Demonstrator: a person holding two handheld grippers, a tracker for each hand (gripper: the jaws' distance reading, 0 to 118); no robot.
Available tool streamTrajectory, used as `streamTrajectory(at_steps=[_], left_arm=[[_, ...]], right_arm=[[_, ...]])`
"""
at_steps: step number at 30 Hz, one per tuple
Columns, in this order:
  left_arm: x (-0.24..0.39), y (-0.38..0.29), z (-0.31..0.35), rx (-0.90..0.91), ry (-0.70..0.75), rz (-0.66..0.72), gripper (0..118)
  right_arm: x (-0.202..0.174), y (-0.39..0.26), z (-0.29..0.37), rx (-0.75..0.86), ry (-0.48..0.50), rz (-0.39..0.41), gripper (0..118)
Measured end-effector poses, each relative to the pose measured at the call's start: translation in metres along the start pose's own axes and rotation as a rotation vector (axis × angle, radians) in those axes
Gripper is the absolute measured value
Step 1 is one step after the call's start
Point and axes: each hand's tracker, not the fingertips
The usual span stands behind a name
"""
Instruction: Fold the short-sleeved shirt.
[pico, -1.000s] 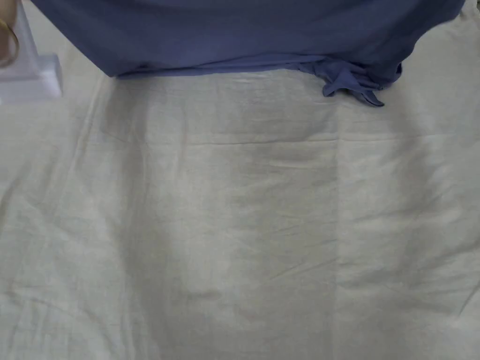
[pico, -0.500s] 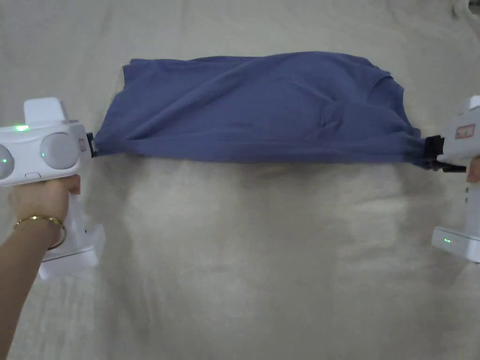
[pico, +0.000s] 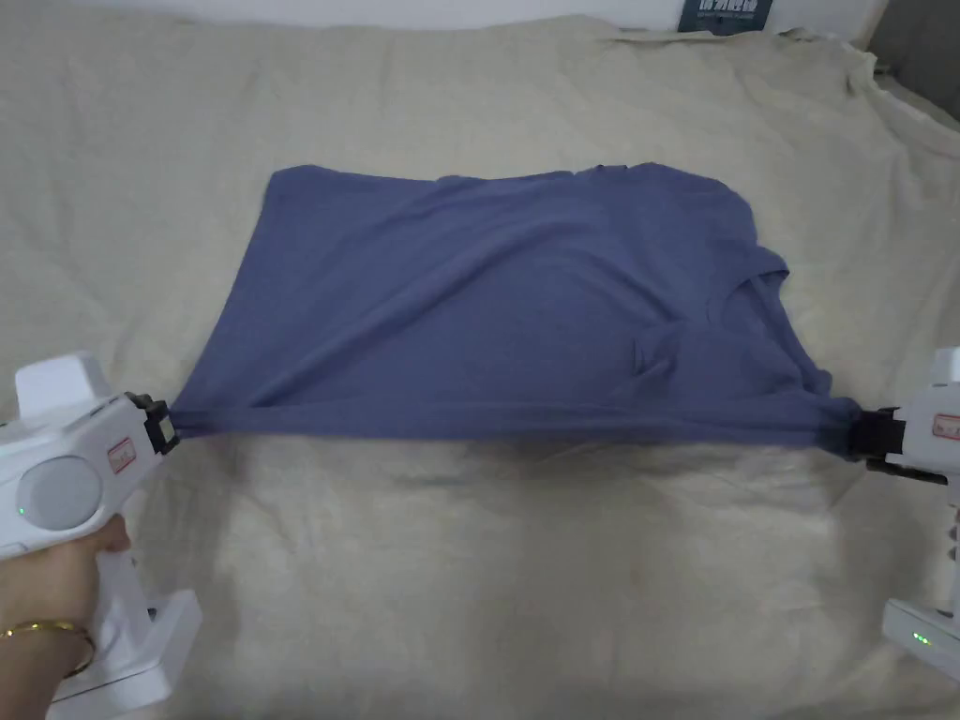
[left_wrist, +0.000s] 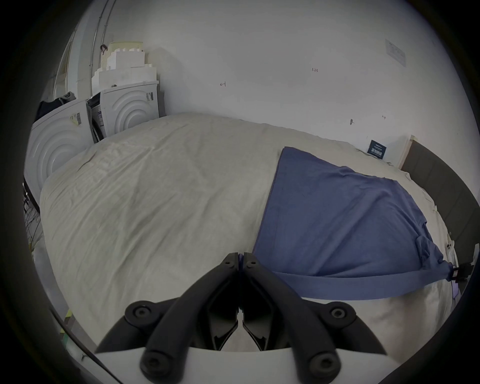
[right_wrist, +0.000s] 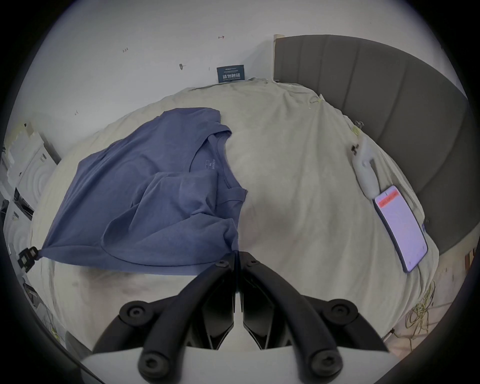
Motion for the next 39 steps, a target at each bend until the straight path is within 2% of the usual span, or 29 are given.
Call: streamTrajectory(at_steps=[5,10,16,24,25,27,28,29,30,31,32,33,34,37,39], left_arm=[[-0.008,-0.029,0.034,0.012,-0.020,0.031,0],[-0.011,-0.053,0.060,0.019,-0.034,0.005,0],[-0.021,-0.073,0.068,-0.001,-0.024,0.029,0],[-0.022,-0.087,0.057,-0.073,0.008,-0.010,0],[-0.022,-0.088,0.056,-0.083,0.009,-0.013,4],[-0.021,-0.090,0.058,-0.087,0.021,-0.008,25],[-0.021,-0.090,0.060,-0.087,0.020,-0.005,52],[-0.023,-0.089,0.061,-0.090,0.034,-0.003,69],[-0.027,-0.088,0.063,-0.094,0.033,-0.003,77],[-0.031,-0.086,0.067,-0.097,0.034,0.000,77],[-0.035,-0.084,0.069,-0.098,0.042,0.003,97],[-0.040,-0.080,0.073,-0.093,0.055,0.008,110],[-0.045,-0.075,0.078,-0.078,0.064,0.017,117],[-0.057,-0.049,0.091,-0.047,0.047,0.092,117],[-0.053,-0.030,0.103,0.026,0.012,0.113,117]], right_arm=[[0.018,-0.028,0.025,0.005,0.019,-0.001,1],[0.033,-0.047,0.047,0.024,0.024,0.021,1],[0.038,-0.073,0.055,-0.006,0.037,0.058,1],[0.035,-0.101,0.037,-0.071,0.021,0.093,1],[0.038,-0.102,0.034,-0.074,0.023,0.095,2],[0.040,-0.103,0.032,-0.075,0.032,0.094,5],[0.041,-0.104,0.034,-0.069,0.032,0.086,19],[0.042,-0.104,0.036,-0.066,0.029,0.083,36],[0.045,-0.104,0.039,-0.067,0.027,0.085,45],[0.049,-0.103,0.042,-0.085,0.029,0.089,45],[0.052,-0.102,0.045,-0.102,0.032,0.086,75],[0.054,-0.102,0.053,-0.096,0.024,0.090,96],[0.057,-0.100,0.062,-0.074,0.020,0.096,101],[0.062,-0.086,0.091,0.007,-0.014,0.105,101],[0.060,-0.074,0.110,0.093,-0.001,0.097,101]])
